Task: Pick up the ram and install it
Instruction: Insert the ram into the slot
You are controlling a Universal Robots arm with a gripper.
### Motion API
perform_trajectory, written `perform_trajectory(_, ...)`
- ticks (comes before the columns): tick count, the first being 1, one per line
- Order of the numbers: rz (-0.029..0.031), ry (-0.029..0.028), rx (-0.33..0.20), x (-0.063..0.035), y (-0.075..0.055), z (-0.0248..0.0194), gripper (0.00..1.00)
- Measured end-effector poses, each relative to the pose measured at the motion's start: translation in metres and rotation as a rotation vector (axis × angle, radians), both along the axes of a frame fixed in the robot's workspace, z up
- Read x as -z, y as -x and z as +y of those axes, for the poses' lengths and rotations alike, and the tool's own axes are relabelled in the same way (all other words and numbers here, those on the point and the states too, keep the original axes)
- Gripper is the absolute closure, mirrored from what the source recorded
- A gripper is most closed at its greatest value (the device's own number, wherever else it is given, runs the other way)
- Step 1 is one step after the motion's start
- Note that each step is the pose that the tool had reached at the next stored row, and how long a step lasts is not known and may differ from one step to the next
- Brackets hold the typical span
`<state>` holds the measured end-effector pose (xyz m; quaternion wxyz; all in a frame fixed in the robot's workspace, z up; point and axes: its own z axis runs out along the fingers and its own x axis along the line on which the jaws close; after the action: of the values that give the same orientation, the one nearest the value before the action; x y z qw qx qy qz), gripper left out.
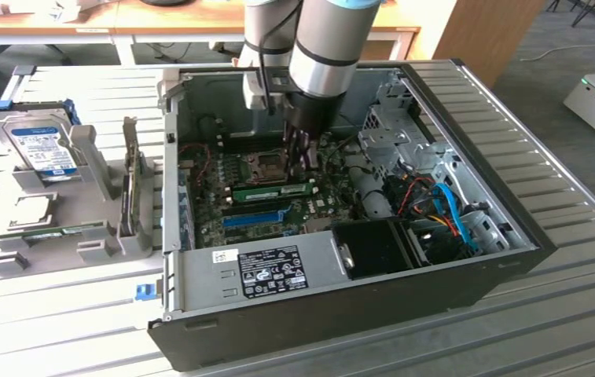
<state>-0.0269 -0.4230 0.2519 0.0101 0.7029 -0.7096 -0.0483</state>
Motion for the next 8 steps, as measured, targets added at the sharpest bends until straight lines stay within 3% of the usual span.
perform_trajectory(8, 0.0, 0.0001, 0.0, -0.0183, 0.0, 0.0, 0.74)
